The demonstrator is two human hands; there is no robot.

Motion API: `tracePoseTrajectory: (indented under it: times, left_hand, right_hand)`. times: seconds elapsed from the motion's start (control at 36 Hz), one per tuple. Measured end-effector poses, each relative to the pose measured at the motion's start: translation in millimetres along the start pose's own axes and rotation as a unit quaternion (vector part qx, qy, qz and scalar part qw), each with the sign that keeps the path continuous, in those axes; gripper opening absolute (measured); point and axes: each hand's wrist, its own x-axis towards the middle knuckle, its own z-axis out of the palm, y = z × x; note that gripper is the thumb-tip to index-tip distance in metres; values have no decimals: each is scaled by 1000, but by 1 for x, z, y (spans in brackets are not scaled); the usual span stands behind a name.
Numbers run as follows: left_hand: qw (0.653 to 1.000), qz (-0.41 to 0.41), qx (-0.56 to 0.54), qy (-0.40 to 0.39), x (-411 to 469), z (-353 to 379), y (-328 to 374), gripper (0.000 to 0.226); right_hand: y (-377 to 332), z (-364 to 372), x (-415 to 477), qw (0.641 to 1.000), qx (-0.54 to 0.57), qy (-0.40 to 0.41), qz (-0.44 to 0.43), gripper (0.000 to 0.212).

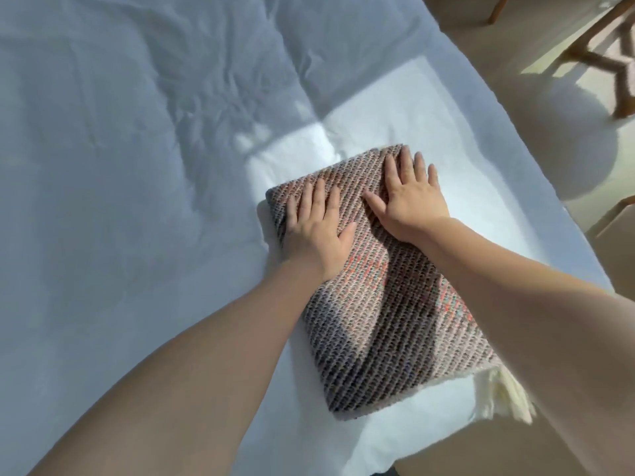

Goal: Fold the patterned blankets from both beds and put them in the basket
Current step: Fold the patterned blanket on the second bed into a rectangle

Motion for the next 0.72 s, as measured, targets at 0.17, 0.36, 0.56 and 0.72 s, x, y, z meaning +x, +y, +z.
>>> tracePoseTrajectory:
  times: [0.17,0.36,0.56,0.72]
  left_hand:
    - [998,-7,-57,1,-61,6,17,75]
    - [996,-1,-92,-13,-132,21,36,77]
    - [995,12,-94,-17,-180,39,46,76]
    - [989,1,-150,-6,-181,31,40,74]
  right_hand:
    - [-1,16,-61,1000,3,-3,-15,83]
    - [12,46,-141,1000,-9,-2,14,86]
    - [19,69,-193,999,-10,3,46,85]
    - [28,61,-198,999,4,-12,34,85]
